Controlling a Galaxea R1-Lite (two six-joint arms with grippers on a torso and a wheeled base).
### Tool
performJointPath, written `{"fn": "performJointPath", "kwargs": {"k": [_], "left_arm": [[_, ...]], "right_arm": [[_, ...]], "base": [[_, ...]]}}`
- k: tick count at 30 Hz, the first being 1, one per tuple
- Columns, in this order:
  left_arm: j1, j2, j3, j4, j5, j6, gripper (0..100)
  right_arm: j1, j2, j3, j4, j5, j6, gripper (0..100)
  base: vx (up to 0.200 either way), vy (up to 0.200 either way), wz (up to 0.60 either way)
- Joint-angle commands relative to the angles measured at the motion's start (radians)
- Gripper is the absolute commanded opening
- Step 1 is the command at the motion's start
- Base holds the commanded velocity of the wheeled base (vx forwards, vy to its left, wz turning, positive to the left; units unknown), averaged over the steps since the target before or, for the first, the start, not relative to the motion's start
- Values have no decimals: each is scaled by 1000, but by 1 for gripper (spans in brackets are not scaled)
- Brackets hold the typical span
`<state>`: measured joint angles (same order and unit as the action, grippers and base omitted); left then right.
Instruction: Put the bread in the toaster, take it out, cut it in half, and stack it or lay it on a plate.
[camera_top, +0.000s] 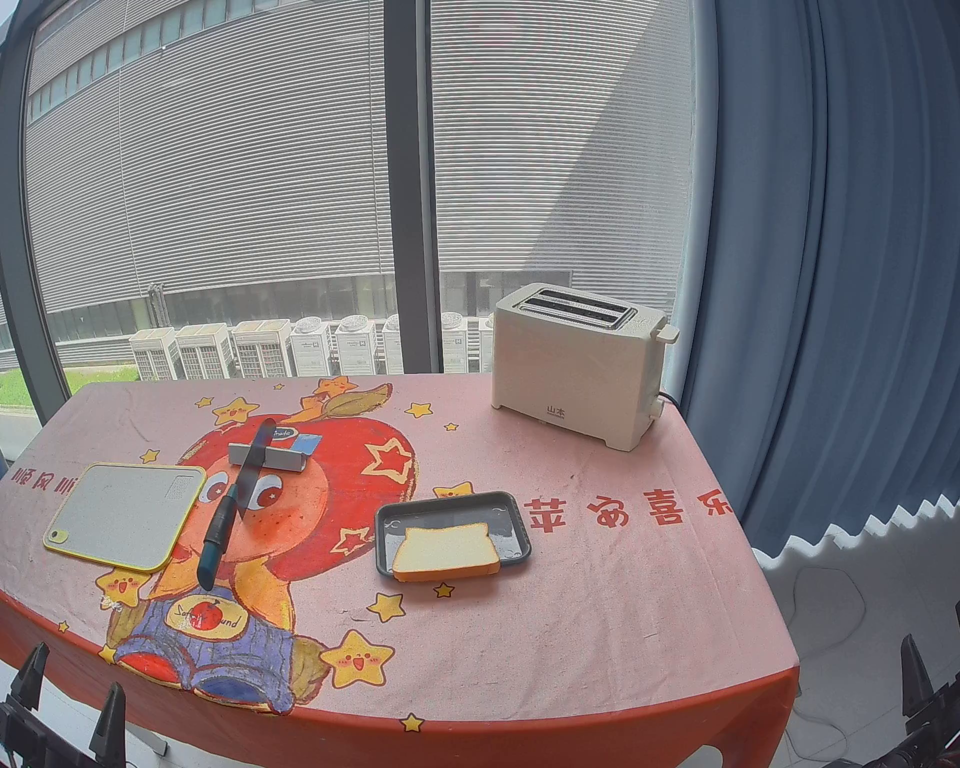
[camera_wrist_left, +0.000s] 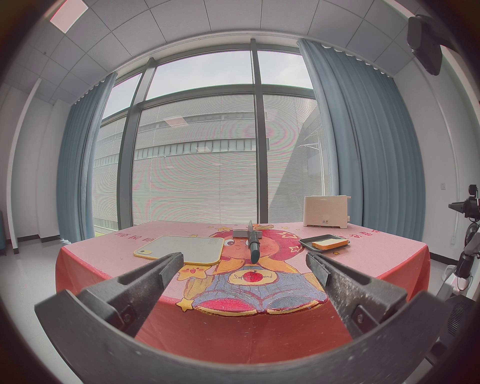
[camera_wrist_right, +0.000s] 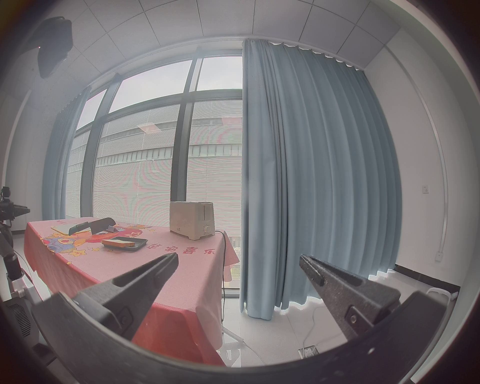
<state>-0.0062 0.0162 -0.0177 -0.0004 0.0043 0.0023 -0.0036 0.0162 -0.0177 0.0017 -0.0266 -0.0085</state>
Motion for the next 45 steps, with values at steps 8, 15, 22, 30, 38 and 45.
{"fn": "performJointPath", "kwargs": {"k": [8,15,22,30,38,45], "left_arm": [[0,-16,18,0,0,-1,100],[0,-16,18,0,0,-1,100],[0,-16,18,0,0,-1,100],[0,-16,18,-1,0,-1,100],[0,-16,18,-1,0,-1,100],[0,-16,18,0,0,-1,100]], "right_arm": [[1,-15,15,1,1,-10,100],[1,-16,15,1,1,-10,100],[1,-15,15,1,2,-10,100],[1,-15,15,-127,-4,-10,100],[1,-16,15,-106,-4,-27,100],[1,-16,15,-120,-3,-44,100]], "base": [[0,0,0],[0,0,0],[0,0,0],[0,0,0],[0,0,0],[0,0,0]]}}
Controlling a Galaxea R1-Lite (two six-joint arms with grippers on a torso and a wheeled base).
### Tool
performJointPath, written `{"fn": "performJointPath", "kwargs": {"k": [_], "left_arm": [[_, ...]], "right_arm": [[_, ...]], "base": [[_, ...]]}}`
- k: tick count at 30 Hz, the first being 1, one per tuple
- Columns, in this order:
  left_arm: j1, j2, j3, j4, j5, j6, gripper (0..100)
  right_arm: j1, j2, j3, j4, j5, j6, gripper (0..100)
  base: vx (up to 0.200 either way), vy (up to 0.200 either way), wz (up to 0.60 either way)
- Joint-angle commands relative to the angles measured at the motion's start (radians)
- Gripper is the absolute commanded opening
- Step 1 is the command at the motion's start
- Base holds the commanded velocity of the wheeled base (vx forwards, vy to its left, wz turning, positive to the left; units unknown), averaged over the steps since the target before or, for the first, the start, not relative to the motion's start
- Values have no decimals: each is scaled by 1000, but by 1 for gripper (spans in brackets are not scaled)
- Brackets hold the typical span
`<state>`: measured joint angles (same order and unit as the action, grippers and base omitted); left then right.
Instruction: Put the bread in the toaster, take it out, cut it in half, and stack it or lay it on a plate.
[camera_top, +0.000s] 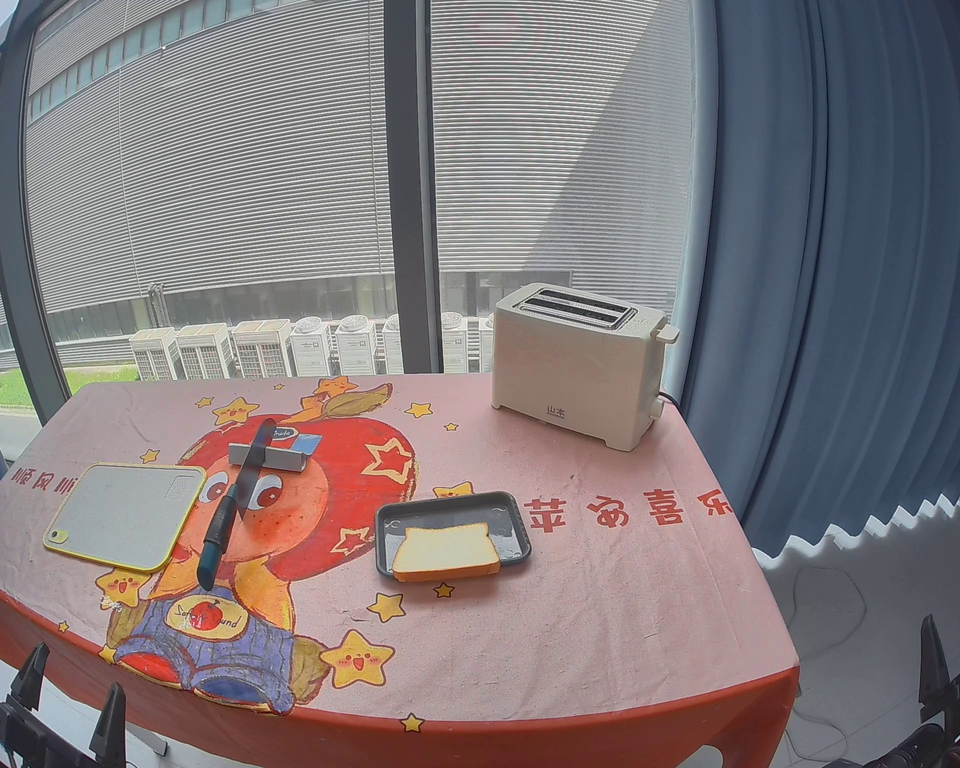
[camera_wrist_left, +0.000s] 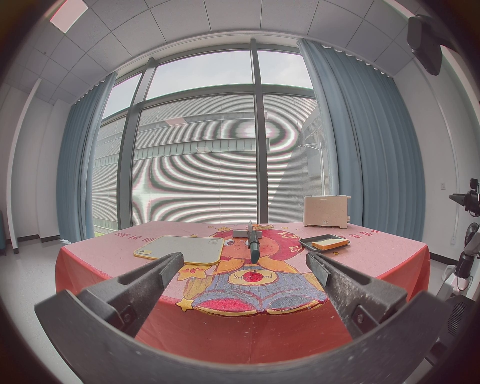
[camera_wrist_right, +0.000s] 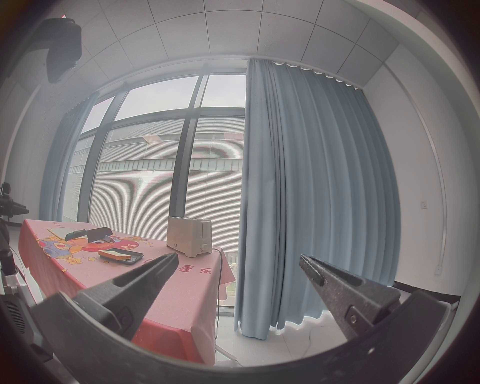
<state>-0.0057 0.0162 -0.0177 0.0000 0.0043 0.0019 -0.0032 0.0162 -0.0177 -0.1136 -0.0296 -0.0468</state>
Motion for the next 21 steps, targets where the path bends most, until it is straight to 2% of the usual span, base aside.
{"fn": "performJointPath", "kwargs": {"k": [1,6,10,15,18,20,21], "left_arm": [[0,-16,18,0,0,0,100],[0,-16,18,0,0,0,100],[0,-16,18,0,0,1,100],[0,-16,18,0,0,0,100],[0,-16,18,0,0,1,100],[0,-16,18,-2,0,1,100],[0,-16,18,0,0,0,100]], "right_arm": [[0,-16,15,-6,3,-7,100],[2,-16,13,-17,10,-10,100],[2,-16,12,-58,42,-2,100],[0,-15,-2,-40,59,-1,100],[6,-9,-11,-32,89,-1,100],[-1,-5,-34,-20,129,31,100],[-1,-5,-36,-18,131,35,100]], "base": [[0,0,0],[0,0,0],[0,0,0],[0,0,0],[0,0,0],[0,0,0],[0,0,0]]}}
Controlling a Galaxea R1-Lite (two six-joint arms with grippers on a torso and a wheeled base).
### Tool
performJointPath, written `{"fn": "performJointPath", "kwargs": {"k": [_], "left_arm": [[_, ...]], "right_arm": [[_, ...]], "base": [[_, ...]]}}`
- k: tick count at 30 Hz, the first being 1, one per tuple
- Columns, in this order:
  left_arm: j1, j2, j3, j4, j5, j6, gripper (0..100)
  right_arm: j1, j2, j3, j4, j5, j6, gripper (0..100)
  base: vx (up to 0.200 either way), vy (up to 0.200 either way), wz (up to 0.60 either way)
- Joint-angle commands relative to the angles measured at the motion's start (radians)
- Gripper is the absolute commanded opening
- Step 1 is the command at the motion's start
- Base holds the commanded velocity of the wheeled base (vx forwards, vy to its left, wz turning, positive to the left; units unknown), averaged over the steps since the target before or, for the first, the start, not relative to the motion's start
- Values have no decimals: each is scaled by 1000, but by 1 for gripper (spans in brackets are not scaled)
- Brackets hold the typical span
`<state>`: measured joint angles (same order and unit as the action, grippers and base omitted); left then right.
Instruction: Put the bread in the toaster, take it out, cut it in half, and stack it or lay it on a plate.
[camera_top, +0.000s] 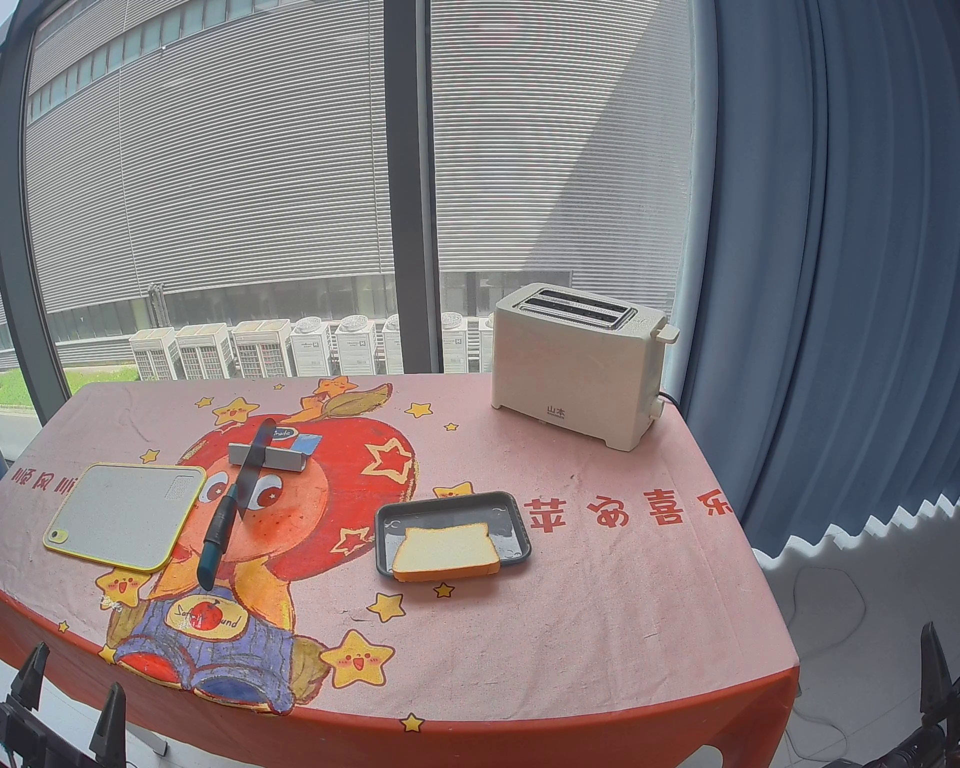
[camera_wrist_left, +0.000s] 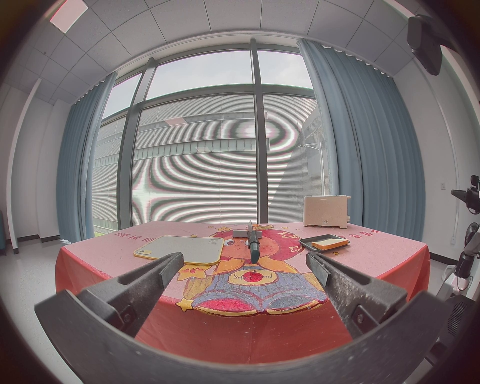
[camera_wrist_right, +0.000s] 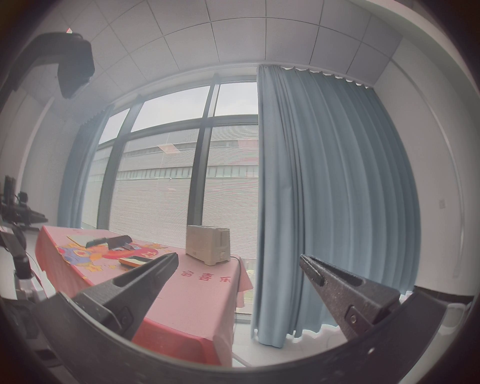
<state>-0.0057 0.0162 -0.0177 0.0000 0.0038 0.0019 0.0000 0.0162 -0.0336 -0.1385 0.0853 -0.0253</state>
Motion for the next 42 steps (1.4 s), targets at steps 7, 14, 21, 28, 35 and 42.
{"fn": "performJointPath", "kwargs": {"k": [7,14,21,28,35,42], "left_arm": [[0,-16,18,-2,1,1,100],[0,-16,18,0,1,0,100],[0,-16,18,-2,1,0,100],[0,-16,18,-2,1,0,100],[0,-16,18,0,1,0,100],[0,-16,18,-2,1,0,100]], "right_arm": [[0,30,-74,88,68,104,100],[0,70,-74,109,126,123,100],[2,100,-72,111,223,128,100],[2,157,-80,103,361,123,100],[2,214,-86,96,445,119,100],[11,248,-88,106,524,117,100]], "base": [[0,0,0],[0,0,0],[0,0,0],[0,0,0],[0,0,0],[0,0,0]]}}
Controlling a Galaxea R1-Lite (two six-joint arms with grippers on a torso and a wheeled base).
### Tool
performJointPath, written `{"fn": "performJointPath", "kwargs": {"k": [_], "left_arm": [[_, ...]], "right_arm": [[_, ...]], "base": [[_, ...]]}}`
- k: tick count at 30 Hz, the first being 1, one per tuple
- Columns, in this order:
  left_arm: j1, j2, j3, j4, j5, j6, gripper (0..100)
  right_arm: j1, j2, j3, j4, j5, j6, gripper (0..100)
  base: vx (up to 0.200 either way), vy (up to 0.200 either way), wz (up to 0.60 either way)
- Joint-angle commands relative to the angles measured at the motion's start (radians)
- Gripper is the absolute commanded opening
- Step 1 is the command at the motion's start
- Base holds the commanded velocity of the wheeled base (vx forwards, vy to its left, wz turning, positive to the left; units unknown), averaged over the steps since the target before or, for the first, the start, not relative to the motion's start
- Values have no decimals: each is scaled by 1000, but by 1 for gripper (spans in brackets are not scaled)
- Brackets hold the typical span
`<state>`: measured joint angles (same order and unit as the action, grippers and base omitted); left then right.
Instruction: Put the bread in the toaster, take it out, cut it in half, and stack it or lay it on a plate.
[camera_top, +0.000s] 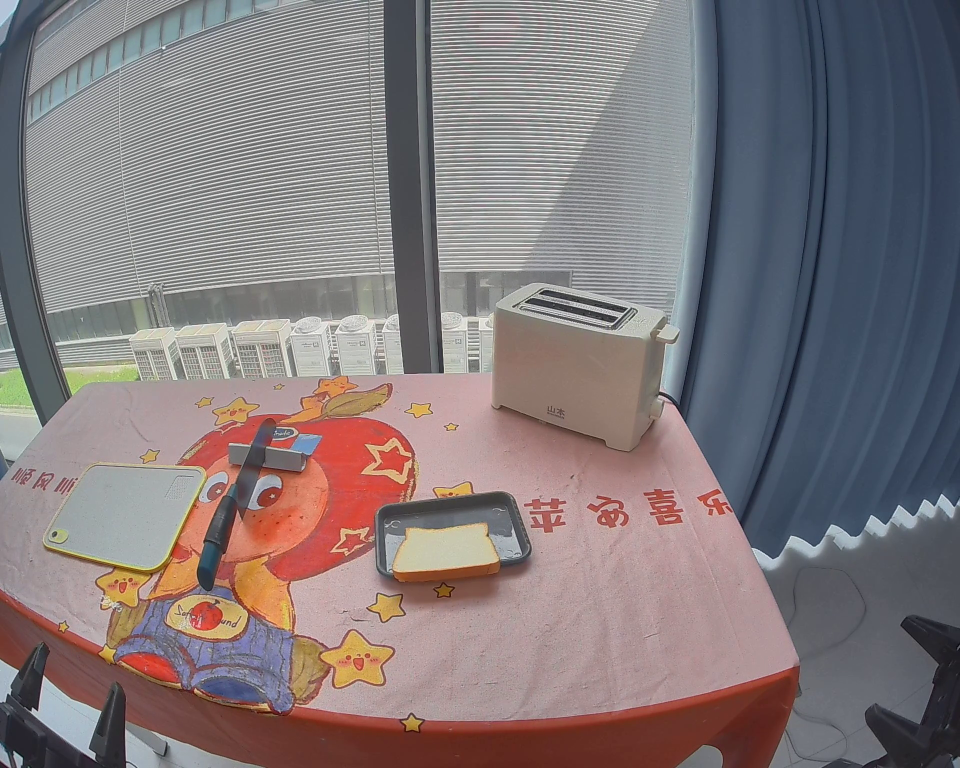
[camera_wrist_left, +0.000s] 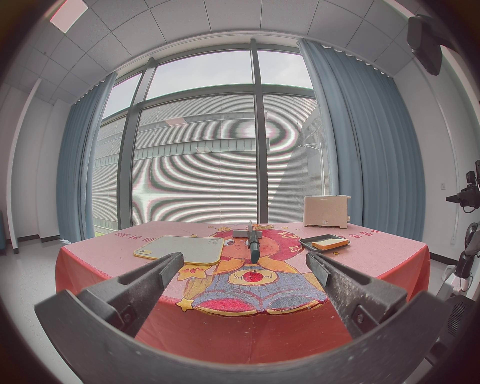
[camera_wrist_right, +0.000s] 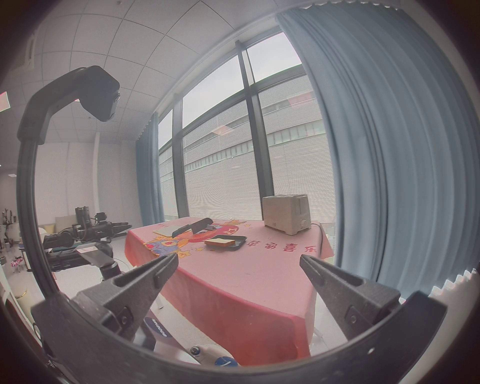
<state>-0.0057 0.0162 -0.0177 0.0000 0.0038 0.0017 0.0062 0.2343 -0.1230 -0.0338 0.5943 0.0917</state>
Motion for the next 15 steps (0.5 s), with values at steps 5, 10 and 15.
{"fn": "performJointPath", "kwargs": {"k": [5,10,15], "left_arm": [[0,-16,18,-2,1,0,100],[0,-16,18,-2,1,0,100],[0,-16,18,-2,1,0,100]], "right_arm": [[20,69,-3,-8,32,-1,100],[52,100,-9,-15,30,-3,100],[75,131,-26,-15,30,-3,100]], "base": [[0,0,0],[0,0,0],[0,0,0]]}}
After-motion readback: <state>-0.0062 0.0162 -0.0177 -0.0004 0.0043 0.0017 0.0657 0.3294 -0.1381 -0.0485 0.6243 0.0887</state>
